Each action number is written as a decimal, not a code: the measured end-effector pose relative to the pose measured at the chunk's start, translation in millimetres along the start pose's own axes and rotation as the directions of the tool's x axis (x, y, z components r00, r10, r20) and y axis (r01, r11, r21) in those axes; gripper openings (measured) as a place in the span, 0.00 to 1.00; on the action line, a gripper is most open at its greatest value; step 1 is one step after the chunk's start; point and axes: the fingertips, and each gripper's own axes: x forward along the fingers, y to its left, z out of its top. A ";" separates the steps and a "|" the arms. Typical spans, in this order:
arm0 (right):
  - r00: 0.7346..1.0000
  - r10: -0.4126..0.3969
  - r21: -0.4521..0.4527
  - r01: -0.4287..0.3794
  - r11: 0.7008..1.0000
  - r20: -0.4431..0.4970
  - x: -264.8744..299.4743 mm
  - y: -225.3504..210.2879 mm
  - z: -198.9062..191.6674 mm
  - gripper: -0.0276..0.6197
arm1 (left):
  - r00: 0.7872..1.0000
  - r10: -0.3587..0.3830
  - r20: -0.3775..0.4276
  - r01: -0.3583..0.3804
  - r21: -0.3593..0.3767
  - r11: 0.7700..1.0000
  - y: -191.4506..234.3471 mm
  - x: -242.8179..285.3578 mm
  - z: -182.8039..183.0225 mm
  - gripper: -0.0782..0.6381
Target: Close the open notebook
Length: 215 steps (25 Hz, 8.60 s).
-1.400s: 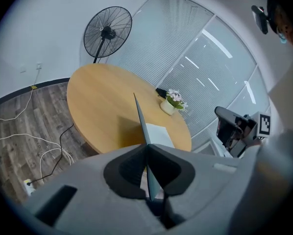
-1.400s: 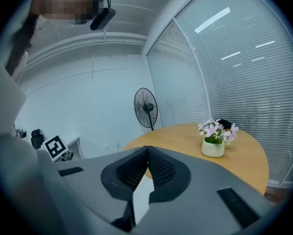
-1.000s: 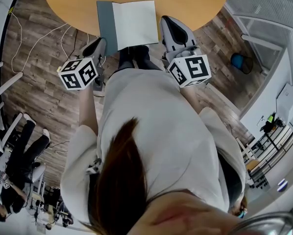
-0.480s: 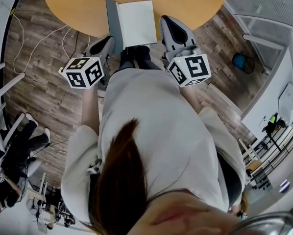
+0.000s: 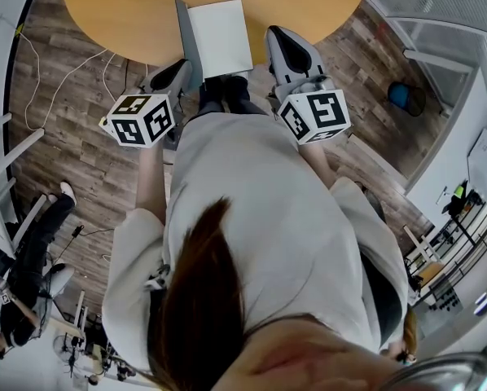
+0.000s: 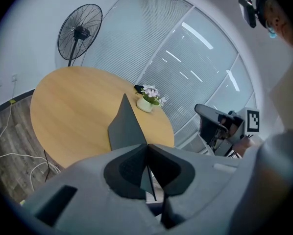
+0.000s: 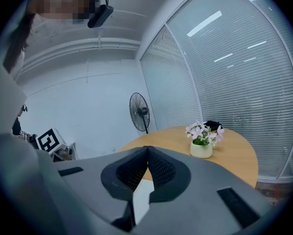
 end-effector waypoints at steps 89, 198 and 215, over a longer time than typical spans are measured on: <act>1.000 0.006 0.056 -0.006 0.998 -0.009 -20.8 -71.7 -11.7 0.05 | 0.957 0.038 -0.288 -0.011 0.093 0.996 -39.4 190.4 -76.3 0.16; 0.979 -0.104 -0.148 0.131 0.980 0.174 -14.0 36.2 78.7 0.05 | 0.777 -0.111 0.619 -0.235 0.449 0.862 -80.7 -69.6 169.3 0.13; 0.975 -0.125 -0.146 0.152 0.978 0.181 -32.3 48.6 67.2 0.05 | 0.790 -0.117 0.601 -0.207 0.443 0.872 -85.5 -81.1 144.6 0.13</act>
